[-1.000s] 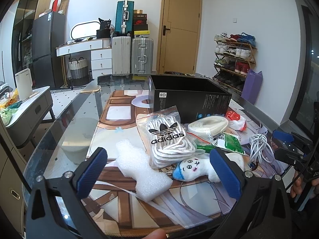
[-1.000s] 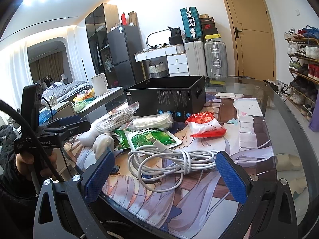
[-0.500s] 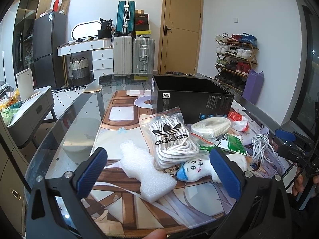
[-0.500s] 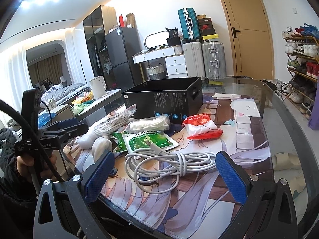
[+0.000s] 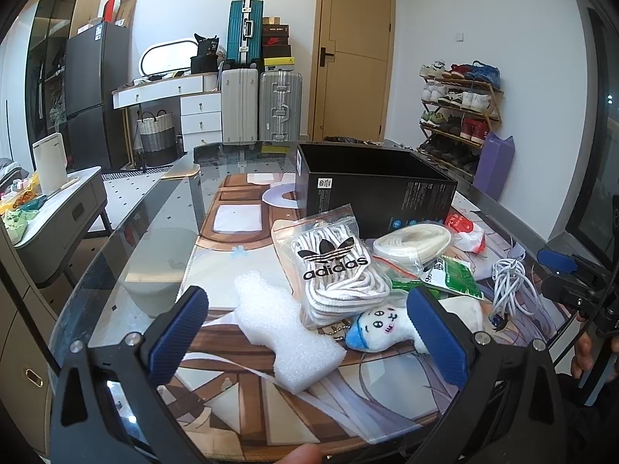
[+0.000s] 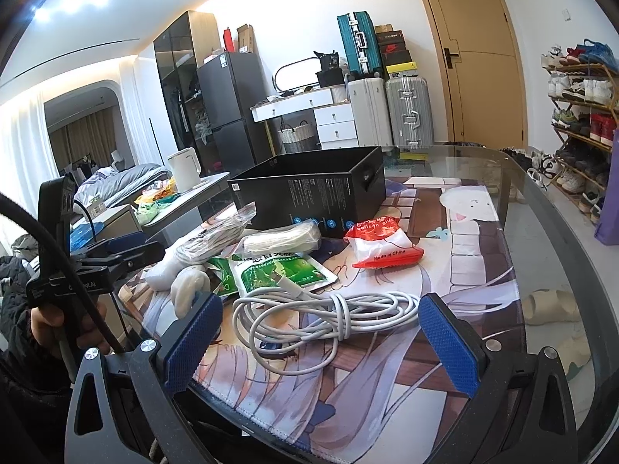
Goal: Organize soft objects
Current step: 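Move the left tool toward the white foam piece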
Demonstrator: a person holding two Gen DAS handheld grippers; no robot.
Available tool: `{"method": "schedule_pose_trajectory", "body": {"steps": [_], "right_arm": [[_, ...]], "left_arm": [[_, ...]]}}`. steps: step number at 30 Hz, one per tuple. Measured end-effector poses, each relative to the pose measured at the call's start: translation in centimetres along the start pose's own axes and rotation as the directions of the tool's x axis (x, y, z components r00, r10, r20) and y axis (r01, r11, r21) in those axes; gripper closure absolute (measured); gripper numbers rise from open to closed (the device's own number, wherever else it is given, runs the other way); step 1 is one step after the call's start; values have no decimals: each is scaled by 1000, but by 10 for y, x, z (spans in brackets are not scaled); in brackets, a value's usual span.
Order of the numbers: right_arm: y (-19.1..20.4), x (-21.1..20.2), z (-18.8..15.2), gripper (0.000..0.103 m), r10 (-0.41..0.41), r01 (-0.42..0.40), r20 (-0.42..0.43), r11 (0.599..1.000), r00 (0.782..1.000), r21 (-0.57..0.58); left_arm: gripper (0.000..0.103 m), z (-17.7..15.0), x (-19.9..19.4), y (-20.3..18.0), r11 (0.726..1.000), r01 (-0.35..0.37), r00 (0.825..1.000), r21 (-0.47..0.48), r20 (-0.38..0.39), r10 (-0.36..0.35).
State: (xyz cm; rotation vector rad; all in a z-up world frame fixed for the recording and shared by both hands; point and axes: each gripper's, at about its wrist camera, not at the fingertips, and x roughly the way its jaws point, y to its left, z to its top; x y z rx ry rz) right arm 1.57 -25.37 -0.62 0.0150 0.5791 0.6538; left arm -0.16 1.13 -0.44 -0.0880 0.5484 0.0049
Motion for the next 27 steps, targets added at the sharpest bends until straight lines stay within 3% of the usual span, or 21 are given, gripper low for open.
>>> {"method": "schedule_pose_trajectory", "body": {"steps": [11, 16, 20, 27], "right_arm": [[6, 8, -4, 1, -32, 30, -33, 998, 999, -50], [-7, 10, -2, 1, -52, 52, -47, 999, 998, -2], [-7, 12, -1, 1, -10, 11, -64, 1000, 998, 18], [-3, 21, -4, 1, -62, 61, -98, 998, 993, -13]], "left_arm": [[0, -1, 3, 0, 1000, 3, 1000, 3, -11, -3], [0, -3, 4, 0, 1000, -1, 1000, 1, -13, 1], [0, -3, 5, 0, 1000, -1, 1000, -3, -17, 1], [0, -3, 5, 1, 1000, -2, 1000, -1, -18, 2]]}}
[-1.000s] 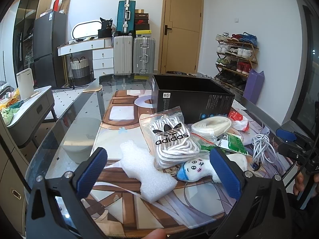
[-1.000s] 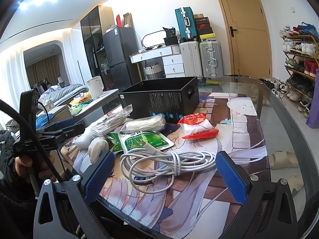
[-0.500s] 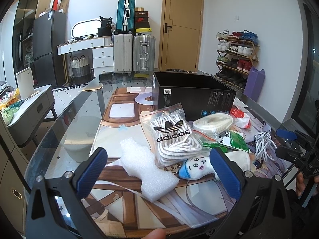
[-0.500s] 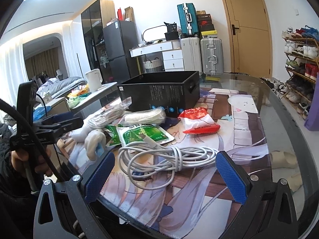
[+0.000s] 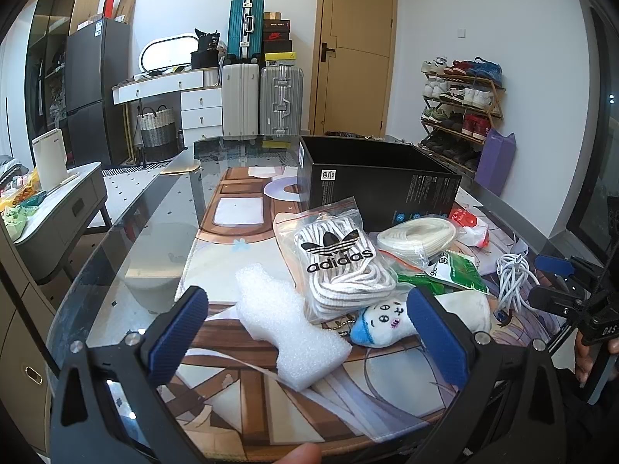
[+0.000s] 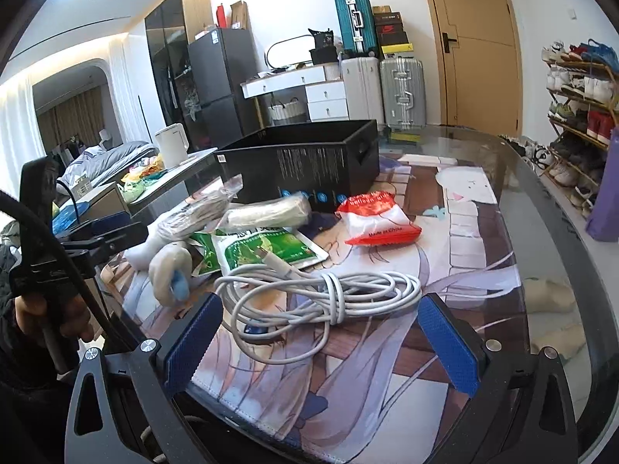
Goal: Organize soft objects
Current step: 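Move the left tool toward the white foam piece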
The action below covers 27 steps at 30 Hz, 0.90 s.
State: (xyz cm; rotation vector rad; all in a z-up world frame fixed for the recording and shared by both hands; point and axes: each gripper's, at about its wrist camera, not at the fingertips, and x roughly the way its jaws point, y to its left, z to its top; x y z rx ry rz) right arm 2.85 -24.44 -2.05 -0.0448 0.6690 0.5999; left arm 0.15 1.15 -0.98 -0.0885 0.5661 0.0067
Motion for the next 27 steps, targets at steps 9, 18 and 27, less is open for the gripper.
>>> {"method": "schedule_pose_trajectory", "body": {"steps": [9, 18, 27], "right_arm": [[-10, 12, 4, 1, 13, -12, -42, 999, 999, 31], [-12, 31, 13, 1, 9, -8, -102, 1000, 995, 12], [-9, 33, 13, 4, 7, -7, -106, 1000, 994, 6]], "left_arm": [[0, -1, -1, -1, 1000, -2, 1000, 9, -4, 2], [0, -2, 1, -1, 1000, -3, 1000, 7, -18, 3], [0, -3, 3, -1, 1000, -6, 1000, 10, -27, 7]]}}
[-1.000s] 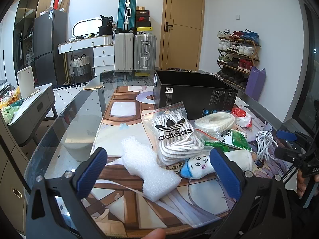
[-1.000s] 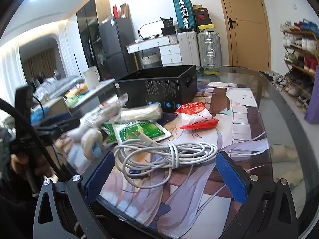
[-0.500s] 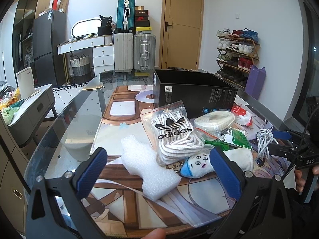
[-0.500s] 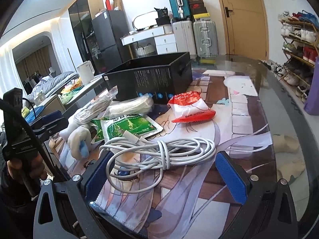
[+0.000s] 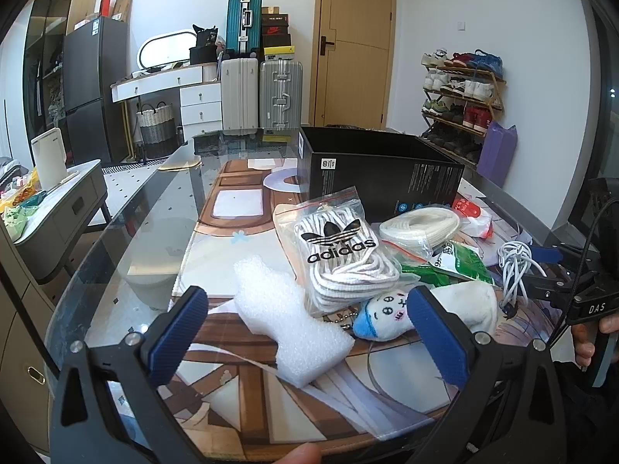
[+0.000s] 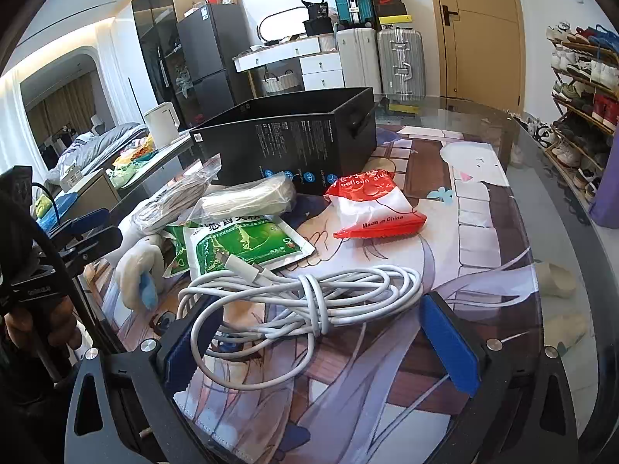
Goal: Organize soft objects
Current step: 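Move the left tool toward the white foam piece, then close the left gripper on the white foam piece while the right gripper grasps the white cable, then lift the foam with the left gripper while the right gripper carries the cable to the box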
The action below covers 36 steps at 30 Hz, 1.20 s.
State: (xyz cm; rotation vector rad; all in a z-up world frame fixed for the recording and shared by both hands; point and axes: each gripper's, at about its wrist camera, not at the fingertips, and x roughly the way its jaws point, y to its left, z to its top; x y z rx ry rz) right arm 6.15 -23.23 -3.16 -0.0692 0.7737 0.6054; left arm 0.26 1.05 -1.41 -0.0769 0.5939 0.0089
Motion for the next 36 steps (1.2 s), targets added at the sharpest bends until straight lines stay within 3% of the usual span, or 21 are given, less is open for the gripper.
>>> {"method": "schedule_pose_trajectory", "body": {"steps": [1, 3, 6, 9, 18, 21, 28, 32, 33, 36], "right_arm": [[0, -1, 0, 7, 6, -6, 4, 1000, 1000, -1], [-1, -3, -1, 32, 27, -27, 14, 1000, 1000, 6], [-4, -4, -2, 49, 15, -15, 26, 1000, 1000, 13], [-5, -6, -4, 58, 20, -21, 33, 1000, 999, 17], [-3, -9, -7, 60, 35, -36, 34, 999, 999, 19], [-3, -9, -7, 60, 34, -34, 37, 999, 999, 18], [-1, -12, -8, 64, 29, -30, 48, 1000, 998, 10], [0, -13, -10, 64, 34, -35, 53, 999, 998, 10], [0, -14, -10, 65, 35, -35, 56, 999, 998, 10], [0, -16, -10, 65, 34, -35, 68, 999, 997, 9]], "left_arm": [[0, 0, 1, 0, 1000, -1, 1000, -1, -2, 1], [0, 0, 1, 1, 1000, -3, 1000, -5, -5, 3], [0, 0, 3, 3, 1000, -6, 1000, -16, -12, 5], [0, -1, 3, 6, 999, -9, 1000, -32, -17, 8], [0, -5, 15, 21, 992, -23, 997, -121, -81, 13], [5, -5, 17, 22, 993, -19, 996, -121, -89, 8], [41, -6, 20, 19, 996, 1, 994, -94, -106, -11], [56, -6, 19, 20, 995, 17, 994, -98, -105, -27], [67, -6, 19, 20, 995, 25, 994, -101, -107, -36], [68, -5, 18, 21, 993, 29, 994, -110, -105, -41]]}}
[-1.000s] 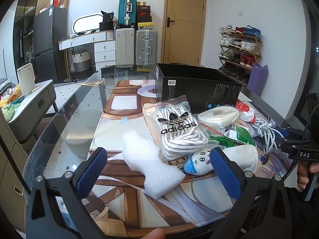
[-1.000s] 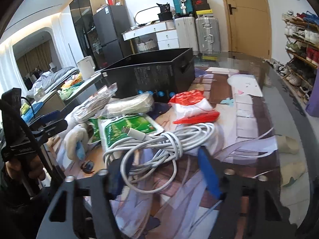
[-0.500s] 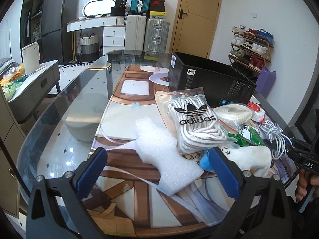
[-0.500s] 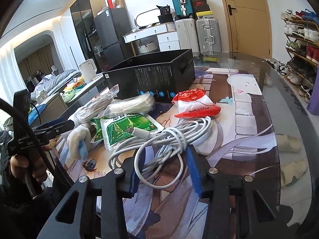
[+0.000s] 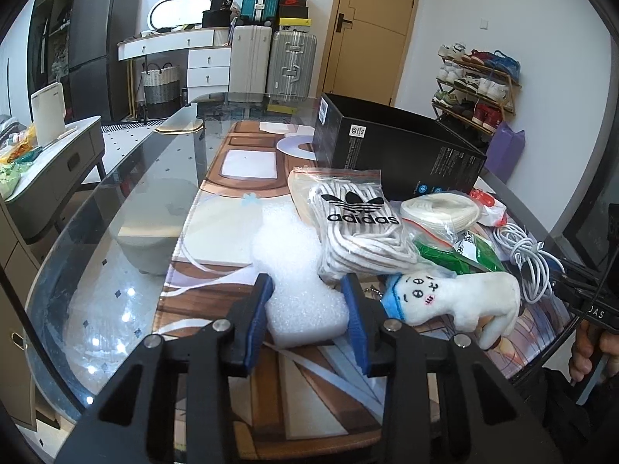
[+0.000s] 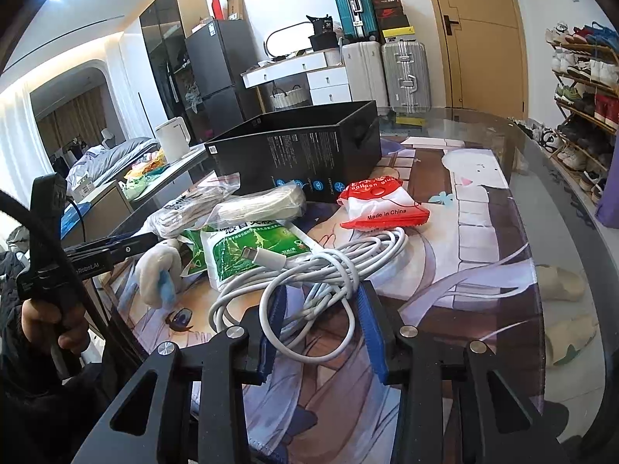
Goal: Organize soft objects
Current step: 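Lift the foam with the left gripper while the right gripper carries the cable to the box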
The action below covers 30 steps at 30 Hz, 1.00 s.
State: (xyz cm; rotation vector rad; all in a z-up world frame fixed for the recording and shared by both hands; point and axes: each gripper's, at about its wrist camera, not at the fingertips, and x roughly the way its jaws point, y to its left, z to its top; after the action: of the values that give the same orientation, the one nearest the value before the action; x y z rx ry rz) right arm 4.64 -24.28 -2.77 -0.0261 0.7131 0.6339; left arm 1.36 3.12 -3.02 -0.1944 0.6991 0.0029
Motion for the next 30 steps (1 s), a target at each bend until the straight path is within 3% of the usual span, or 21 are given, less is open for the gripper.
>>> {"method": "schedule_pose_trajectory", "body": {"steps": [20, 30], "right_arm": [[-1, -30, 2, 65, 6, -7, 109, 1000, 994, 12], [4, -40, 10, 65, 6, -5, 142, 1000, 990, -5]], "left_arm": [[68, 9, -26, 8, 999, 27, 992, -44, 123, -22], [68, 17, -38, 0, 999, 28, 986, -20, 164, -24]]}}
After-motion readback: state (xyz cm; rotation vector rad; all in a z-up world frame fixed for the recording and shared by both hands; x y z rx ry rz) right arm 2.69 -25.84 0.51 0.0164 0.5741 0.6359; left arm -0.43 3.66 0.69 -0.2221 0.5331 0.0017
